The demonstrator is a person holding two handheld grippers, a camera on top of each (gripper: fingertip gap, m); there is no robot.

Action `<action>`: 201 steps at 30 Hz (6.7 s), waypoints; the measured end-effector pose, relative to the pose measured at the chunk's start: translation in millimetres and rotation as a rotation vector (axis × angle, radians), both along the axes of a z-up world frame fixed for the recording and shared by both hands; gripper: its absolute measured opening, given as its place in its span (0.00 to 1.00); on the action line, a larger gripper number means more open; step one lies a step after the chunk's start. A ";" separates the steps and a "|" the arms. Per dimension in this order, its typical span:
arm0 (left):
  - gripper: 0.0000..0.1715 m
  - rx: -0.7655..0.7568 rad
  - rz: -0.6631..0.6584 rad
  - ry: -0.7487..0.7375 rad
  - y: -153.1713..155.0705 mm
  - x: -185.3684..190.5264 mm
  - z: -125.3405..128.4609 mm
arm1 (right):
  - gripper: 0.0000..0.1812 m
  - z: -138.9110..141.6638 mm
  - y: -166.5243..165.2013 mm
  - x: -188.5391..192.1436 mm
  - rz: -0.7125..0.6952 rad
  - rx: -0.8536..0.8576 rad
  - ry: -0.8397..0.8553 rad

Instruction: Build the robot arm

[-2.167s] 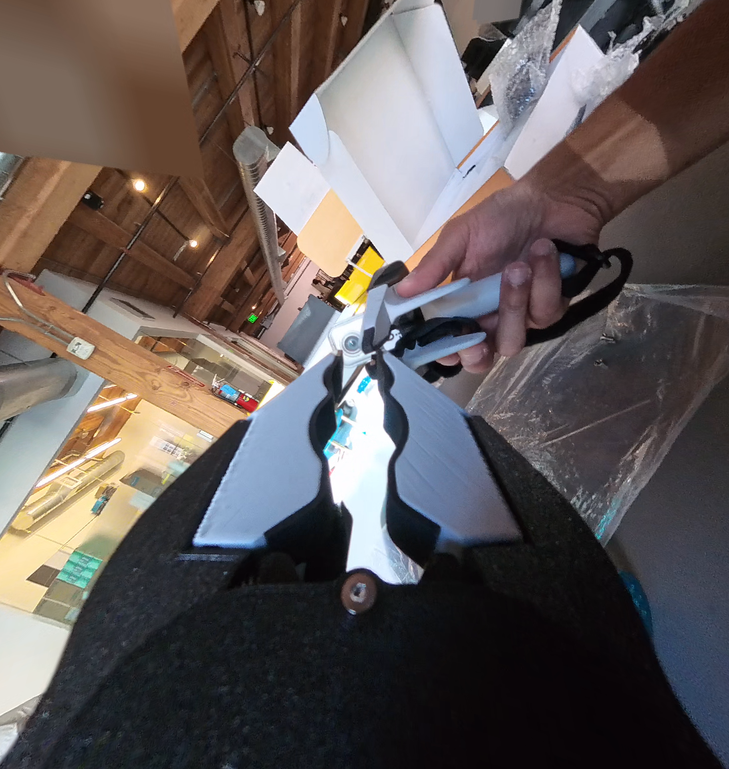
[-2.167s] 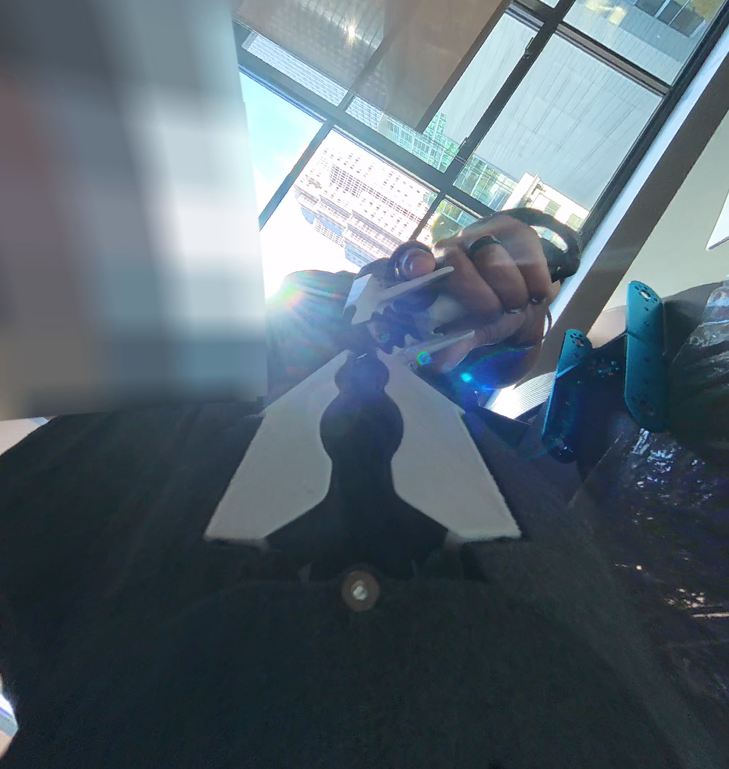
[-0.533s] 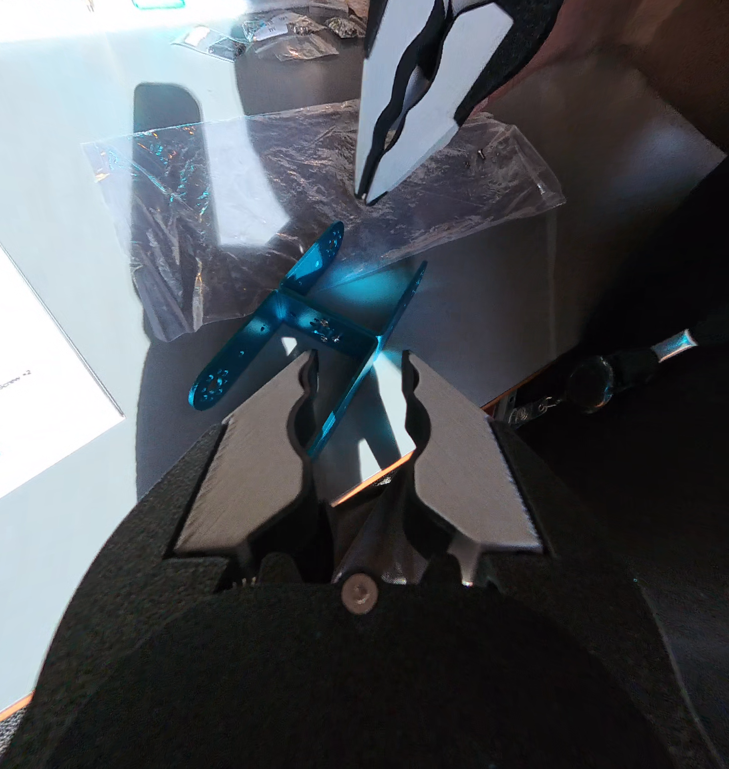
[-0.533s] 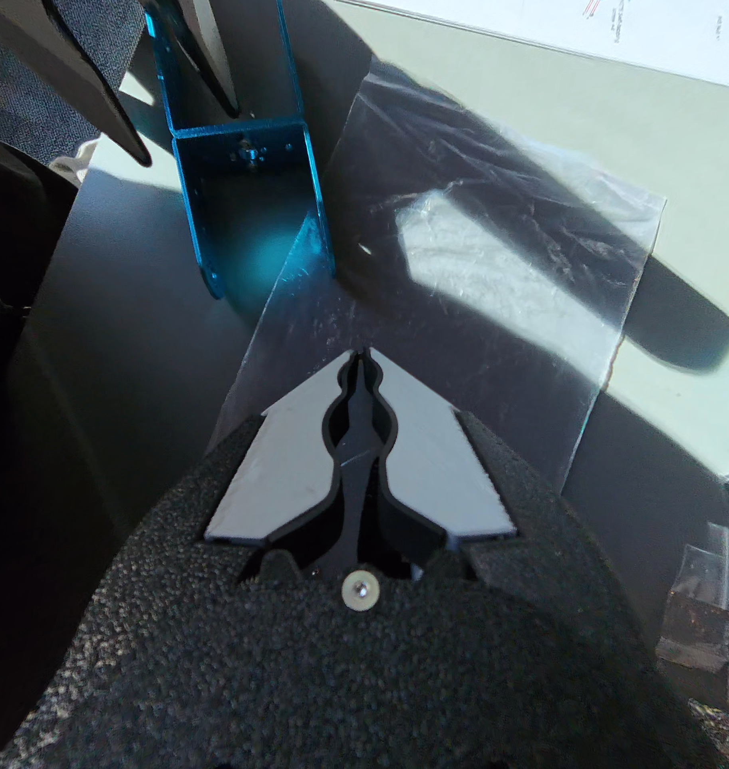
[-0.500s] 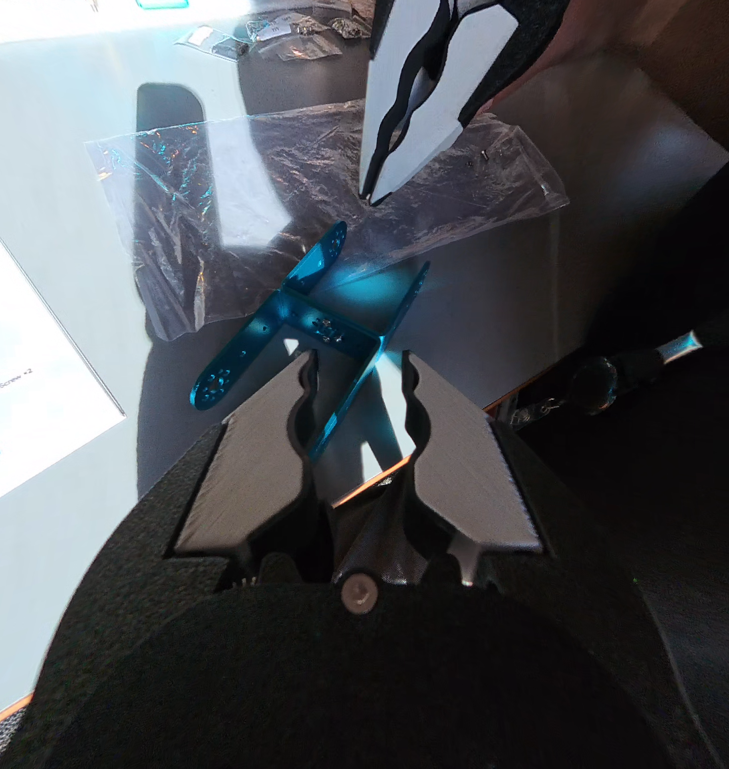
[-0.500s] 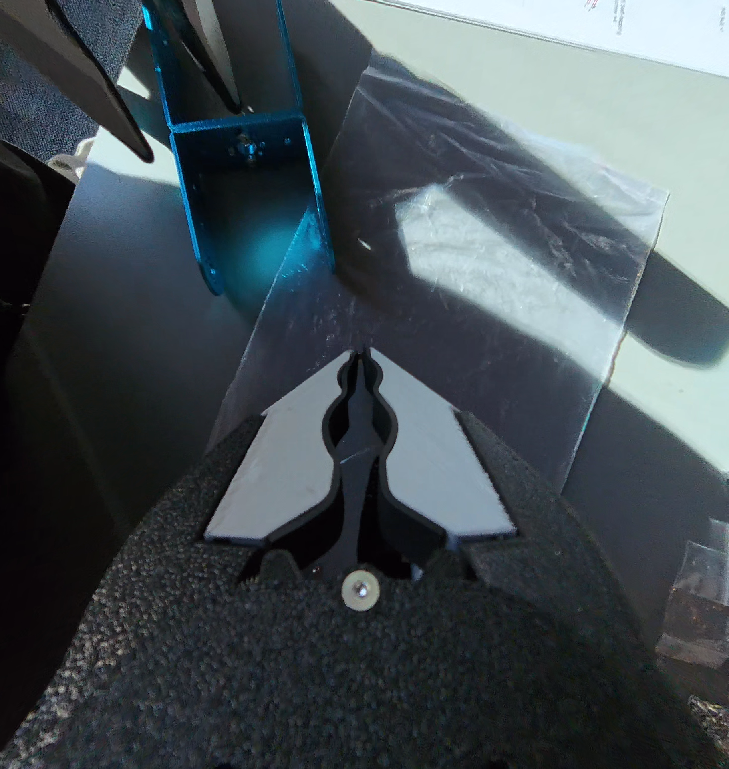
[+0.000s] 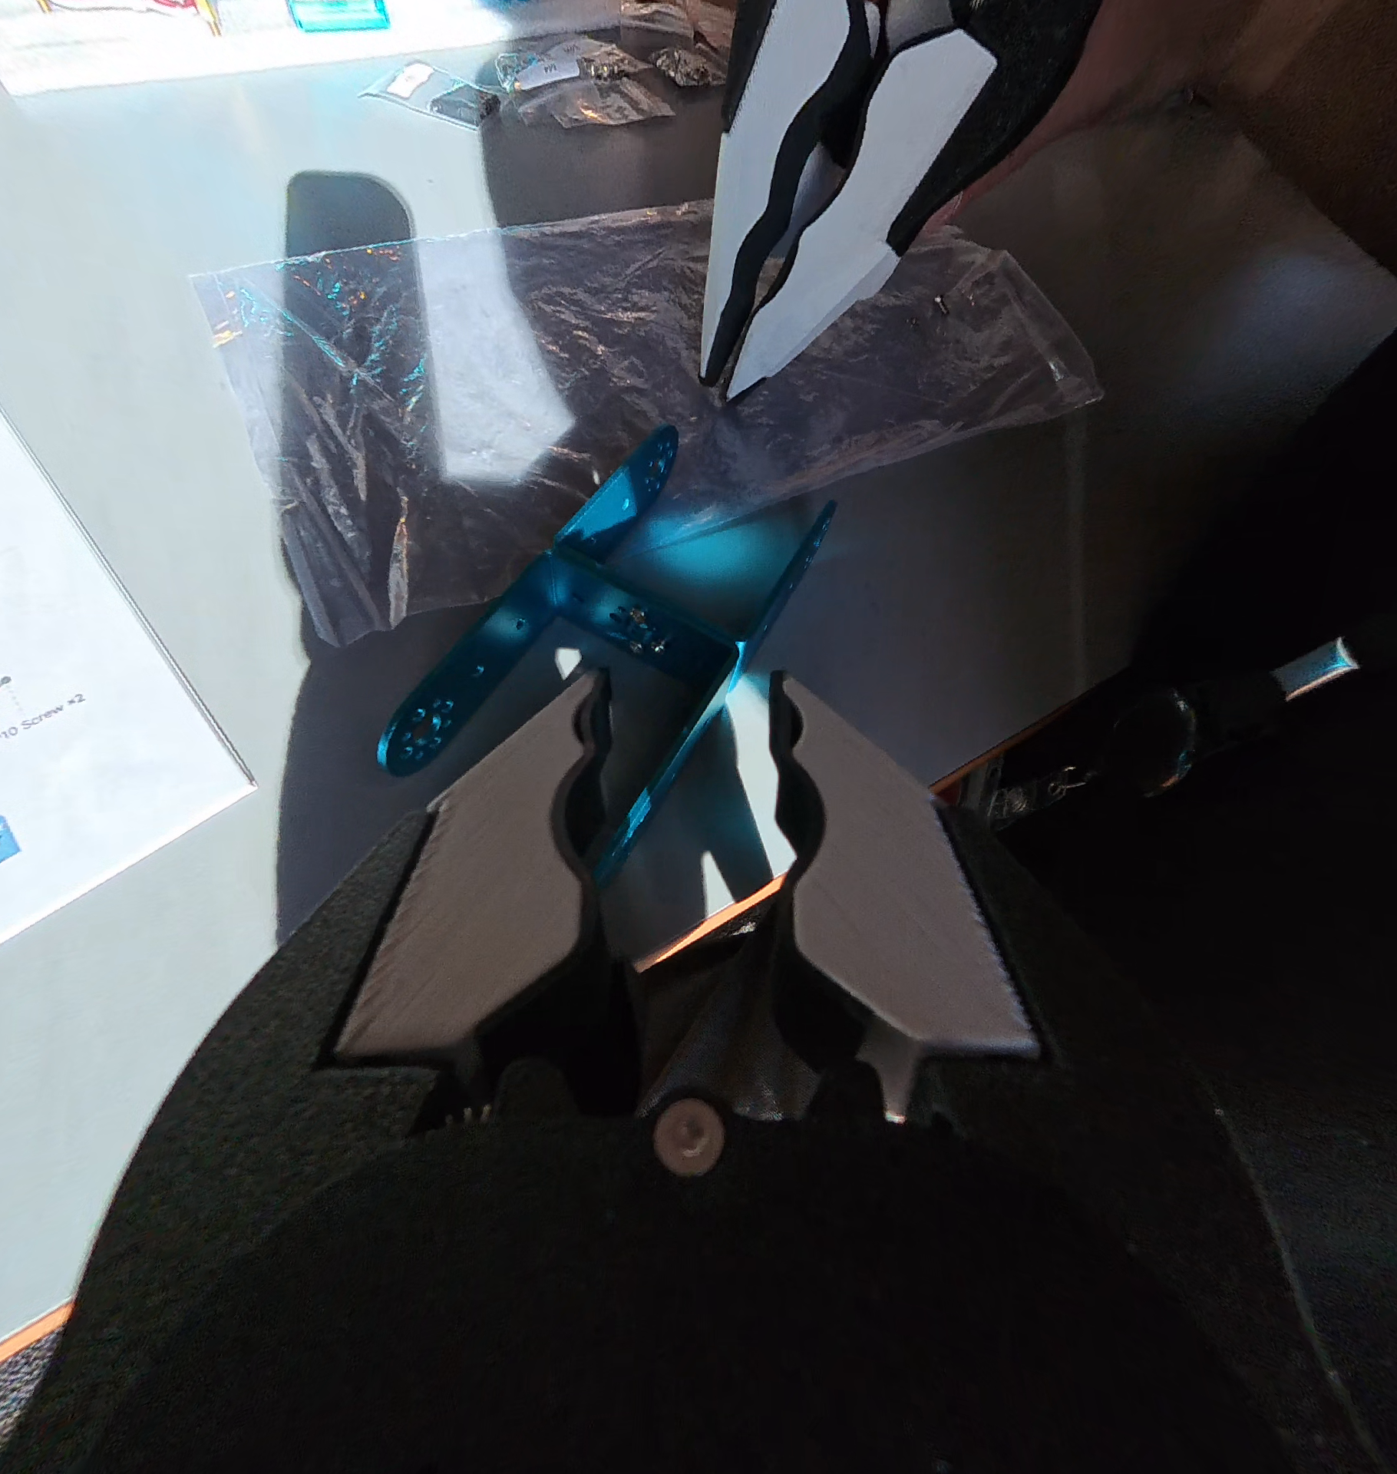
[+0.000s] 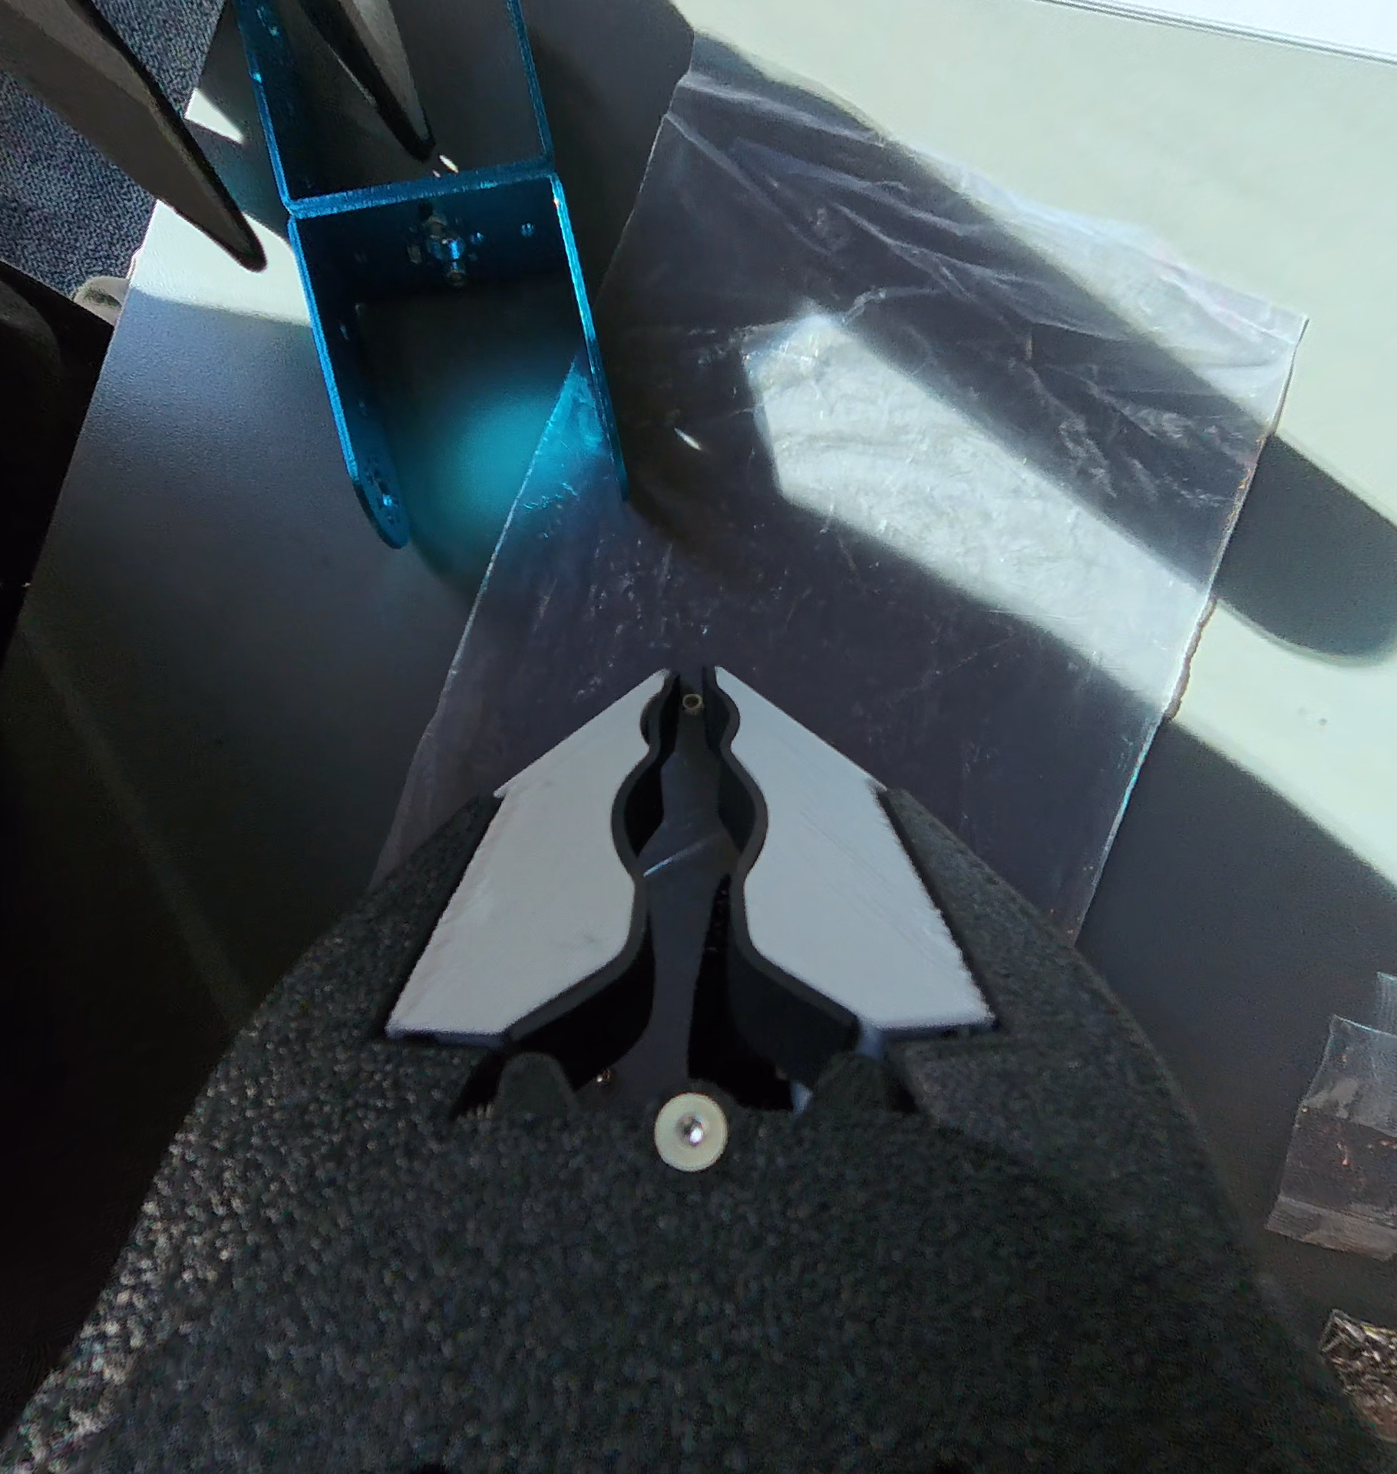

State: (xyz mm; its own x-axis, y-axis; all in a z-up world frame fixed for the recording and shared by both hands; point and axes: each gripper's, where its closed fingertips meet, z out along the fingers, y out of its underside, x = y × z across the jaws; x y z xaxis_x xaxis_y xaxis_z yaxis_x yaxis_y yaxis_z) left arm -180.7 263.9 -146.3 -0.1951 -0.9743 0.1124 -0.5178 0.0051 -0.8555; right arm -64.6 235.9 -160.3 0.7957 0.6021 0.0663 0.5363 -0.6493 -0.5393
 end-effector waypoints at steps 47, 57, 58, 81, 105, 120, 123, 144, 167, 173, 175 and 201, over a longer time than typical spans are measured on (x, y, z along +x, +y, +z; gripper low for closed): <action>0.20 0.029 0.008 -0.016 -6.7 -5.1 -1.7 | 0.03 -2.8 -6.0 3.6 0.523 -0.293 -0.223; 0.21 -0.032 -0.031 0.018 -13.3 -5.7 -1.0 | 0.02 33.6 10.4 -54.3 0.458 0.069 0.150; 0.21 -0.035 -0.040 0.024 -14.1 -5.1 -0.2 | 0.02 34.5 12.5 -59.9 0.455 0.105 0.172; 0.22 0.079 -0.148 0.174 -21.5 9.7 -10.3 | 0.02 14.6 29.7 -96.2 0.443 0.069 0.267; 0.23 0.123 -0.135 0.137 -23.3 15.9 -9.9 | 0.00 16.6 24.4 -65.2 -0.152 -0.235 0.653; 0.23 0.127 -0.123 0.102 -27.5 22.2 -11.7 | 0.00 11.9 21.1 -79.5 -0.277 -0.327 0.639; 0.23 0.129 -0.109 0.102 -25.9 20.0 -12.1 | 0.00 19.1 19.9 -73.4 -0.216 -0.293 0.609; 0.05 0.100 -0.022 0.106 -9.0 -9.9 -10.7 | 0.06 -0.6 25.9 -69.5 0.108 -0.063 0.070; 0.17 0.111 -0.022 0.114 -6.9 -7.4 -8.9 | 0.03 -1.5 28.9 -81.8 0.193 -0.060 0.060; 0.17 0.110 -0.034 0.079 -10.8 3.1 -2.0 | 0.02 3.0 27.2 -84.0 0.149 -0.049 0.202; 0.17 0.093 -0.032 0.077 -10.5 5.7 -2.3 | 0.02 8.8 29.2 -84.4 0.113 -0.040 0.280; 0.18 0.098 -0.070 0.098 -18.5 14.3 -7.5 | 0.01 12.3 31.7 -95.4 -0.077 -0.180 0.608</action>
State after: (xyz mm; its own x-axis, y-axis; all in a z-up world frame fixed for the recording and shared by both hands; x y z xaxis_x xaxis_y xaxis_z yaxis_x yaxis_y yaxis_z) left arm -166.3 245.4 -153.8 -0.2553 -0.9661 0.0395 -0.5947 0.1247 -0.7942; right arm -160.0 267.6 -148.0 0.7007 0.5013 -0.5077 0.1171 -0.7827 -0.6113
